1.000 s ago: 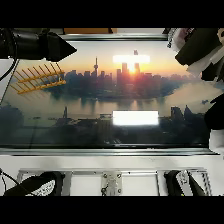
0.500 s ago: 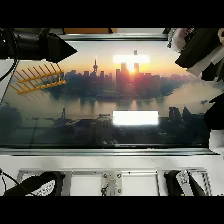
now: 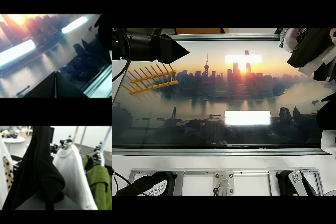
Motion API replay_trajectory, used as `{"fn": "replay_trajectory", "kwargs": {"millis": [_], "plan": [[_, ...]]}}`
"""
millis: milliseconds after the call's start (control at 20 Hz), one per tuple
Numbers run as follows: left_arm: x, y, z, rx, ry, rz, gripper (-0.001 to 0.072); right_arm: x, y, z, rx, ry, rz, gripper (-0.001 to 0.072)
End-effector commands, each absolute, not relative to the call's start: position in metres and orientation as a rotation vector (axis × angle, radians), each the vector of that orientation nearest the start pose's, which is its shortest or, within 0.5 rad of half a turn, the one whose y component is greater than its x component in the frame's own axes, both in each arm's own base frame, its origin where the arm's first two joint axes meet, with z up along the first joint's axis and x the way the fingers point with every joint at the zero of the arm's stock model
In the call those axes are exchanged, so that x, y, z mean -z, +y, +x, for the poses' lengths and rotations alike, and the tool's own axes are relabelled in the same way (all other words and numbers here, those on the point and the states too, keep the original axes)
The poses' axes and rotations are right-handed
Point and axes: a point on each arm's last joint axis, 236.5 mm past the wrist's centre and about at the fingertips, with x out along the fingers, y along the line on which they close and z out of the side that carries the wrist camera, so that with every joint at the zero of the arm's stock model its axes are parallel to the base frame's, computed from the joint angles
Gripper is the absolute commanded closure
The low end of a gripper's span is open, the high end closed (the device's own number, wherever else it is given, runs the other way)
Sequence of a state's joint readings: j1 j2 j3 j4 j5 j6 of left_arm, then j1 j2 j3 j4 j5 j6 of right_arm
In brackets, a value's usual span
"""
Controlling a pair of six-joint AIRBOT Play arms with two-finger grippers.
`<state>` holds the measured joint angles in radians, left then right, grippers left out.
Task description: Fold the clothes and pants, and hang the long-sleeved shirts on hangers.
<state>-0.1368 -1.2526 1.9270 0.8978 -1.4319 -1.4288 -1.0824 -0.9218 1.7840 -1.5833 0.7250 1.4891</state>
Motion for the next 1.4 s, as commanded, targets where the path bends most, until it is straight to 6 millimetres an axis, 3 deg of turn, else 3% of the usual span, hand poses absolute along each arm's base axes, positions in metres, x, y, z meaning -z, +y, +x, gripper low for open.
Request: {"fn": "replay_trajectory", "kwargs": {"millis": [0,100,600,800,950,1200,1250,1300,1350], "plan": [[-0.328,-0.197,0.361,0.779,0.701,-0.163,0.0692,-0.508,-0.335,0.144,1.168,-0.106,-0.083,0.0697],[-0.328,-0.197,0.361,0.779,0.701,-0.163,0.0692,-0.5,-0.348,0.143,1.184,-0.092,-0.063,0.0697],[-0.329,-0.199,0.36,0.787,0.7,-0.169,0.0692,-0.486,-0.402,0.174,1.149,-0.102,-0.021,0.0697],[-0.329,-0.207,0.356,0.803,0.705,-0.171,0.0692,-0.461,-0.42,0.184,1.143,-0.042,0.029,0.0697],[-0.33,-0.218,0.35,0.832,0.705,-0.161,0.0692,-0.442,-0.427,0.187,1.141,0.025,0.048,0.0696],[-0.333,-0.226,0.348,0.849,0.693,-0.159,0.0692,-0.443,-0.425,0.186,1.142,0.029,0.048,0.0681],[-0.333,-0.226,0.348,0.849,0.693,-0.159,0.0692,-0.444,-0.424,0.186,1.142,0.027,0.047,0.0632],[-0.333,-0.226,0.348,0.849,0.693,-0.159,0.0692,-0.446,-0.422,0.185,1.142,0.022,0.044,0.0395],[-0.333,-0.226,0.348,0.849,0.693,-0.159,0.0692,-0.448,-0.42,0.184,1.142,0.017,0.04,0.0237]]}}
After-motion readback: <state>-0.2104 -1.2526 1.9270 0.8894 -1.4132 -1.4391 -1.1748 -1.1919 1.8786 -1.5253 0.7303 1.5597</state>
